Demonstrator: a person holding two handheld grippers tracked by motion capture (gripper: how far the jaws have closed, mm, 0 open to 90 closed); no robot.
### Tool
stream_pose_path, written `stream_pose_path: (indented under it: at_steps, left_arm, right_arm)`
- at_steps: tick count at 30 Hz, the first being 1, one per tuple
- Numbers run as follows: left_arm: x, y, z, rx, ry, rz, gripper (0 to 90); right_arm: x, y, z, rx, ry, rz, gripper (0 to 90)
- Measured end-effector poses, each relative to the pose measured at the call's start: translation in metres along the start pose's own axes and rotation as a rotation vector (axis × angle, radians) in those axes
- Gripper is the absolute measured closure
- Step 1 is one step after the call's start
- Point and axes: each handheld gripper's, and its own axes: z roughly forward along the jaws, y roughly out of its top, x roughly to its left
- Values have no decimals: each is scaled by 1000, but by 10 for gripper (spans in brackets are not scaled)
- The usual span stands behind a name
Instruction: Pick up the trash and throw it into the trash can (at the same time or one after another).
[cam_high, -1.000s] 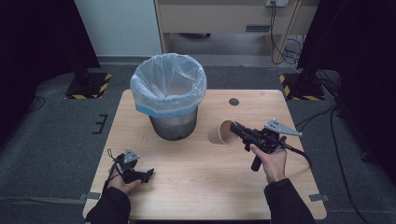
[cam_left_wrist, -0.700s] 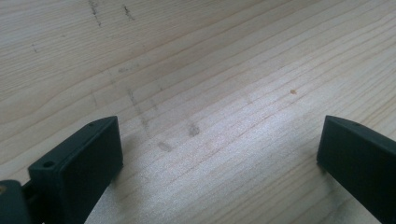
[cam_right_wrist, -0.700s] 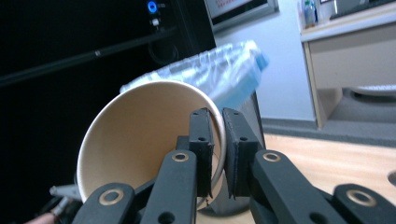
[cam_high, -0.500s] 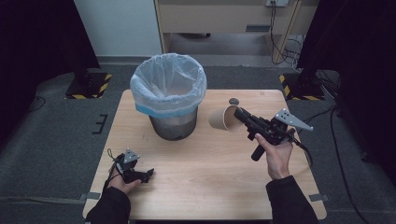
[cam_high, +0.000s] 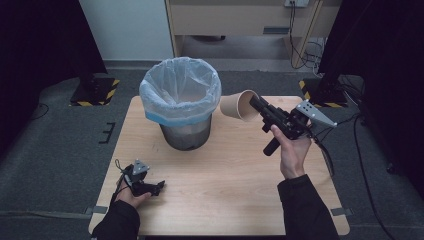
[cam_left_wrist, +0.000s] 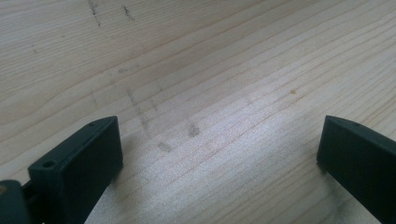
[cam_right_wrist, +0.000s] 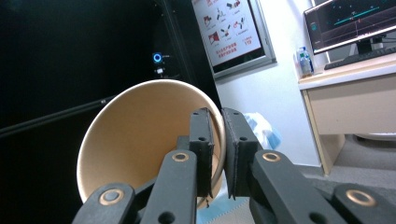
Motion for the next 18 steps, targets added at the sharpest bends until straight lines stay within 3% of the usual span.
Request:
stream_pose_path:
  at_steps: [18]
  left_arm:
    - [0,0,0,0,-1,1,0]
  right_arm:
    - [14,23,45,-64,2,-19,834]
